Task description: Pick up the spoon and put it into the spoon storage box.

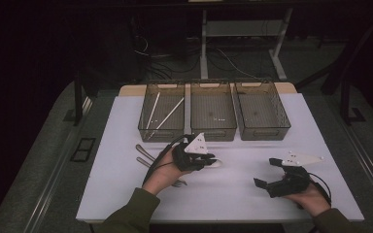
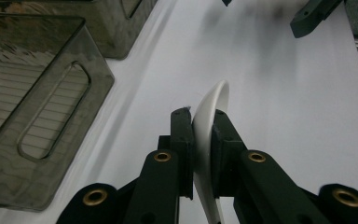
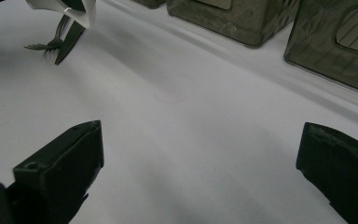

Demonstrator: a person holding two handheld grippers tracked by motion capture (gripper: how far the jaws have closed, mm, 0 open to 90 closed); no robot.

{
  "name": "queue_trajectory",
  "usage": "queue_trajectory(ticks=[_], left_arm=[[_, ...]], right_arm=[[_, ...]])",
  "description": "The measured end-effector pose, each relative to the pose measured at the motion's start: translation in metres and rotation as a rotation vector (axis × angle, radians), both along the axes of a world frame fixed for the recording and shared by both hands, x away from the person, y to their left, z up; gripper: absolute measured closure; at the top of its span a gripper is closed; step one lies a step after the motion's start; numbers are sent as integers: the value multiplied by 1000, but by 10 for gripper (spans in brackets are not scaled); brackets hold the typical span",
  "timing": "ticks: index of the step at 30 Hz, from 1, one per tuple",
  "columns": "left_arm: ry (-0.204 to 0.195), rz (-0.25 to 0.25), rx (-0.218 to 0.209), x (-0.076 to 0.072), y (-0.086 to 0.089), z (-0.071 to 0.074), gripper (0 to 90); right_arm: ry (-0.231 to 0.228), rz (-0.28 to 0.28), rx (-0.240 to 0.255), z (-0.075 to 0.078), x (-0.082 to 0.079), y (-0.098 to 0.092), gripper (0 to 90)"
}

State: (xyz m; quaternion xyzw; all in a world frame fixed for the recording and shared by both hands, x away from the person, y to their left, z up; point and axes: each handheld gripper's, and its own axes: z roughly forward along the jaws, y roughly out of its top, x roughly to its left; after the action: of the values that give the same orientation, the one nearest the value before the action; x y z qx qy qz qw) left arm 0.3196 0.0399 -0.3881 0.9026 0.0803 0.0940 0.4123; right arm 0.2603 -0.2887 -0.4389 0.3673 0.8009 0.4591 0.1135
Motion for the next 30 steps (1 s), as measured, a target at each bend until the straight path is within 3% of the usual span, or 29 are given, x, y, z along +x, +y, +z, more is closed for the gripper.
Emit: queue_trajectory(ticks=[9,21,22,30], left_arm=[[-1,-5,1,7,-2,4,811],[-22,22,6,27,0,17,811],[-26,24,11,29,0,18,811],[-49,30,17,41,-3,28,811]], right_arm=[[5,-8,2,0,0,0,8],[-11,-8,2,-1,1,-1,8],[7,-6,2,0,0,-1,8],[3,-10,6,0,0,-1,8]])
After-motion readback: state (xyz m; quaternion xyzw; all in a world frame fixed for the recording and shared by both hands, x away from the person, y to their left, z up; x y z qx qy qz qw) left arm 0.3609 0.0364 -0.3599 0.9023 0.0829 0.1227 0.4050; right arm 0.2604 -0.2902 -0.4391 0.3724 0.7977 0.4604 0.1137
